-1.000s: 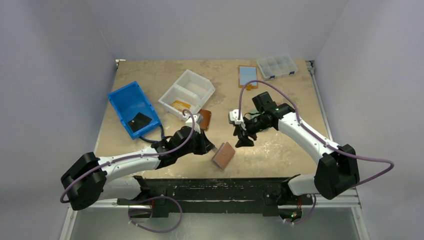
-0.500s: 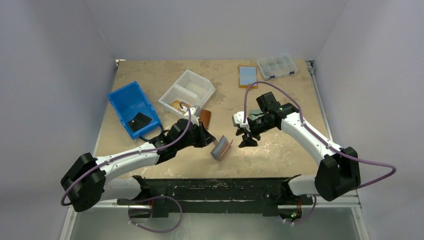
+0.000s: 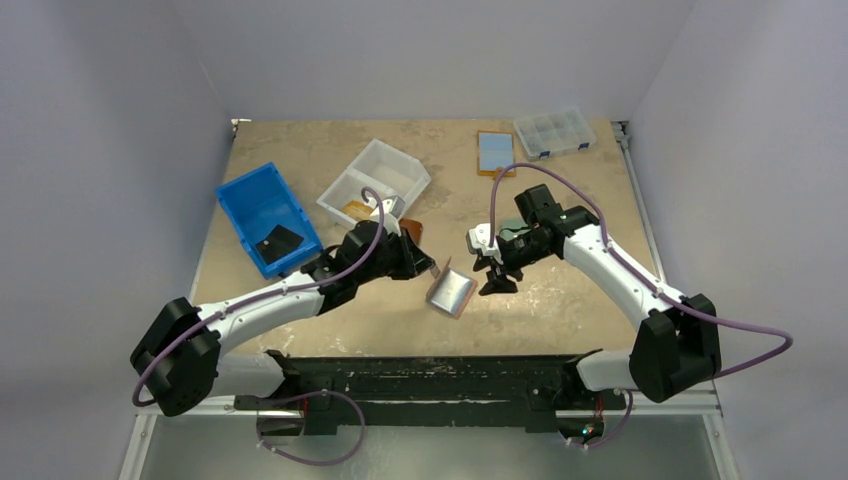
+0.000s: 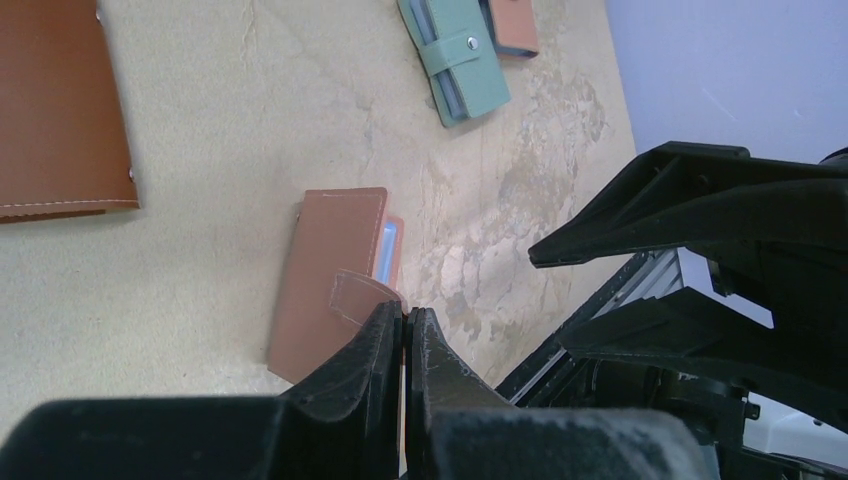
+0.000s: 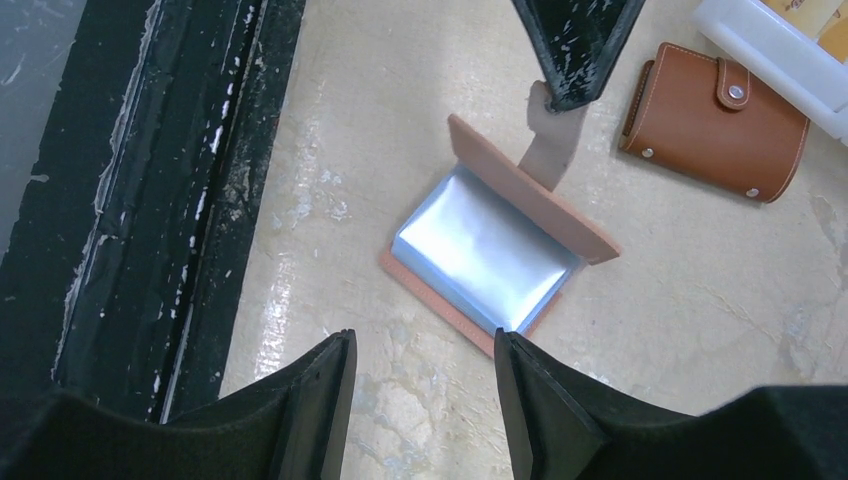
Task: Take the credit cards out of the card holder
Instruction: Open the card holder at the center of the board.
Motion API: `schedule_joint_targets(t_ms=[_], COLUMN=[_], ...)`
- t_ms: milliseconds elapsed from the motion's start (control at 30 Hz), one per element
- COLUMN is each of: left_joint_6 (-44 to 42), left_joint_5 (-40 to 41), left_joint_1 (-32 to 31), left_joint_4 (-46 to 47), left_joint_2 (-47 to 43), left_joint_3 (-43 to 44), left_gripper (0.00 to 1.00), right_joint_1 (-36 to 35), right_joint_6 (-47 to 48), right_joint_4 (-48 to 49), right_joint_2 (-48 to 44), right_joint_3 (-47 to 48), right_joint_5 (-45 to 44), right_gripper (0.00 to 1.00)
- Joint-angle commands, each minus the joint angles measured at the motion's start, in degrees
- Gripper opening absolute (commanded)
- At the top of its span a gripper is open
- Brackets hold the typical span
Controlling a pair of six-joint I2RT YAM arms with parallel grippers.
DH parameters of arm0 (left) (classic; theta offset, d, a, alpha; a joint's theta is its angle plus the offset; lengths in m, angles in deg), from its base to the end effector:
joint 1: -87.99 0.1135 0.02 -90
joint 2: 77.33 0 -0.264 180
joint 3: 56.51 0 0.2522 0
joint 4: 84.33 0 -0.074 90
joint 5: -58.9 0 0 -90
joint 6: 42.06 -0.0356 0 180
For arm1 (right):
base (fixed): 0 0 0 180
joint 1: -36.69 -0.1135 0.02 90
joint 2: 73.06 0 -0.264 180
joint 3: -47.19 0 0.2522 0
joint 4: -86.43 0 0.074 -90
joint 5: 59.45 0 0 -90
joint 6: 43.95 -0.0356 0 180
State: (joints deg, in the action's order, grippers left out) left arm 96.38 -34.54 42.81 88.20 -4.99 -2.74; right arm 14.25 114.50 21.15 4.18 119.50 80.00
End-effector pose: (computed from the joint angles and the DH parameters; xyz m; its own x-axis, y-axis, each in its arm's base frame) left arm 0.1940 -0.1983 0.2367 -0.7635 -0.2913 -0.5764 0.2634 0.6744 -0.6898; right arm 0.2169 0.1188 0.2579 0.1325 -0.5995 -0.7893 -0.9874 -0.1494 -0.0523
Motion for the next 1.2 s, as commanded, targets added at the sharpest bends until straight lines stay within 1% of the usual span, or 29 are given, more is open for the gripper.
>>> schedule_joint_targets(t_ms=[0,167,433,633,800,1000,1167], left_joint_6=[-1.9,-1.9,-0.8,0.4,1.8,2.4,2.1], left_joint_5=[-0.8,-0.6,0.2,3.3,7.7,12.6,13.0], left_joint_1=[1.8,3.4,5.2,6.0,6.4,6.6,6.7], left_joint_4=[1.3,0.6,0.5,-0.5,-1.2,-5.2,-9.0], left_joint_2=[-0.2,-0.8,-3.8,-6.0,-7.7,-9.3,-7.9], left_joint_3=[2.8,1.8,-2.1,-6.3,-10.2,-13.5,-14.4], left_gripper=[0.0,0.0,0.0,0.0,0.0,0.0,0.0], right_joint_1=[0.4,0.4,0.4,0.4,0.4,0.3,0.2], right_joint_6=[1.4,1.7,3.0,4.5,5.2,5.3,5.2], right_joint_4=[-0.6,-0.4,-0.1,0.1,0.6,1.0,1.4], right_joint_2=[-1.8,-1.7,-1.9,-1.8,-1.8,-1.4,-1.0], right_joint_3=[-0.6,-1.0,-2.2,-3.2,-4.2,-4.7,-5.0], right_joint_5=[2.0,1.7,1.5,1.8,2.1,2.1,1.8], right_gripper=[0.6,0.6,0.6,0.61,0.62,0.62,0.62])
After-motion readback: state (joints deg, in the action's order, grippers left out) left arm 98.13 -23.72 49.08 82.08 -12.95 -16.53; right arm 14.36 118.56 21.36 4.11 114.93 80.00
